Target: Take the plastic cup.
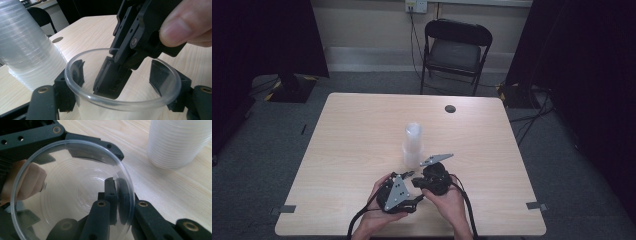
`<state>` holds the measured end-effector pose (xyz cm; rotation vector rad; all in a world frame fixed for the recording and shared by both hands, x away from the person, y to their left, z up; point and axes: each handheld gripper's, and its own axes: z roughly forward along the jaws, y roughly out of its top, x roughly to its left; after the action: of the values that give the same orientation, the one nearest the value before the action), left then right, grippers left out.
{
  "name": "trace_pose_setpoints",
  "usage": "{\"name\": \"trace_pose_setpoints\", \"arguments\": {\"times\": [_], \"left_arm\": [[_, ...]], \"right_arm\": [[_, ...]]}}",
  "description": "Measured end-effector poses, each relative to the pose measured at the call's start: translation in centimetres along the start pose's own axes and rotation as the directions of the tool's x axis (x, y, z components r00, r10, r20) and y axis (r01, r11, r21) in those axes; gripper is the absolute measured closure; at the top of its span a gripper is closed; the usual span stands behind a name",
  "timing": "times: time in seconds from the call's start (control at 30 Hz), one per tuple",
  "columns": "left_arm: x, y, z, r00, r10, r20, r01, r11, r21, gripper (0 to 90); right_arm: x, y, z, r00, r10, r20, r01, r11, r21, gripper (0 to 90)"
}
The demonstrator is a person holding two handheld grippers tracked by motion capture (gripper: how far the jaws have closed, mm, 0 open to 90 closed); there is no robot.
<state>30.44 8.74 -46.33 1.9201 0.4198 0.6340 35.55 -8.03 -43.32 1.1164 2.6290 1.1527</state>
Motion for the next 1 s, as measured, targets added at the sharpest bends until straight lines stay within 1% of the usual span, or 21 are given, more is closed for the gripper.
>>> {"name": "trace_pose_setpoints", "arguments": {"times": [0.13, 0.2, 0.23, 0.37, 0.57, 0.63, 0.67, 0.7, 0.73, 0.77, 0.8, 0.83, 0.87, 0.93, 0.97, 1.0], "left_arm": [[0.1, 0.0, 0.0, 1.0, -0.007, 0.005, 0.007, 1.0, -0.004, 28.9], [0.2, 0.0, -0.1, 0.9998, -0.02, 0.006, 0.02, 0.9997, -0.011, 28.9], [0.2, 0.0, 0.0, 0.9993, -0.037, 0.007, 0.037, 0.9991, -0.023, 28.9], [0.4, 0.0, 0.0, 0.9983, -0.059, 0.002, 0.059, 0.998, -0.024, 28.9], [0.6, -0.1, 0.0, 0.9976, -0.068, -0.013, 0.067, 0.9976, -0.018, 29.1], [0.7, -0.1, -0.1, 0.9975, -0.07, -0.011, 0.07, 0.9974, -0.015, 29.2], [0.7, -0.1, -0.1, 0.9975, -0.069, -0.011, 0.069, 0.9975, -0.015, 29.3], [0.8, -0.1, -0.1, 0.9982, -0.058, -0.013, 0.058, 0.9983, -0.005, 29.3], [0.7, -0.1, -0.1, 0.9972, -0.073, -0.013, 0.073, 0.9972, -0.013, 29.3], [0.8, -0.1, -0.1, 0.9968, -0.078, -0.016, 0.078, 0.9968, -0.016, 29.3], [0.9, -0.1, -0.1, 0.9972, -0.073, -0.018, 0.073, 0.9973, -0.01, 29.3], [0.9, -0.1, -0.1, 0.9957, -0.09, -0.018, 0.09, 0.9957, -0.02, 29.3], [1.0, -0.1, -0.1, 0.9951, -0.098, -0.017, 0.098, 0.995, -0.02, 29.3], [1.1, -0.2, -0.1, 0.9942, -0.106, -0.018, 0.105, 0.9943, -0.018, 29.3], [1.2, -0.2, -0.1, 0.9947, -0.101, -0.017, 0.101, 0.9948, -0.008, 29.4], [1.2, -0.2, -0.1, 0.9945, -0.103, -0.016, 0.103, 0.9946, -0.01, 29.4]], "right_arm": [[0.0, -0.1, 0.0, 1.0, -0.002, 0.003, 0.002, 1.0, 0.0, 84.5], [0.1, -0.1, -0.1, 0.9999, -0.011, 0.004, 0.011, 1.0, -0.015, 83.5], [0.1, -0.1, -0.1, 0.9999, -0.008, 0.008, 0.008, 1.0, -0.019, 83.0], [0.1, -0.2, -0.2, 1.0, -0.006, 0.007, 0.006, 0.999, -0.038, 79.0], [0.1, -0.2, -0.4, 0.9998, 0.006, 0.019, -0.005, 0.998, -0.06, 75.8], [0.0, -0.2, -0.6, 0.9999, 0.007, 0.014, -0.006, 0.997, -0.072, 75.2], [0.0, -0.2, -0.6, 0.9999, 0.007, 0.014, -0.006, 0.997, -0.076, 75.1], [0.0, -0.2, -0.7, 0.9999, 0.008, 0.014, -0.007, 0.997, -0.08, 74.8], [-0.1, -0.2, -0.7, 0.9998, 0.01, 0.015, -0.009, 0.997, -0.083, 73.8], [-0.1, -0.2, -0.8, 0.9998, 0.011, 0.018, -0.009, 0.996, -0.088, 72.4], [-0.1, -0.2, -0.8, 0.9998, 0.006, 0.018, -0.005, 0.995, -0.098, 69.4], [0.0, -0.3, -0.8, 0.9998, 0.003, 0.022, -0.001, 0.994, -0.105, 68.4], [-0.1, -0.3, -0.8, 0.9999, 0.004, 0.016, -0.002, 0.994, -0.111, 68.3], [0.0, -0.3, -0.9, 0.9998, 0.003, 0.019, -0.001, 0.993, -0.118, 67.5], [0.0, -0.3, -0.9, 0.9998, 0.005, 0.019, -0.003, 0.992, -0.122, 67.2], [-0.1, -0.3, -1.0, 0.9998, 0.009, 0.018, -0.007, 0.992, -0.126, 66.7]]}}
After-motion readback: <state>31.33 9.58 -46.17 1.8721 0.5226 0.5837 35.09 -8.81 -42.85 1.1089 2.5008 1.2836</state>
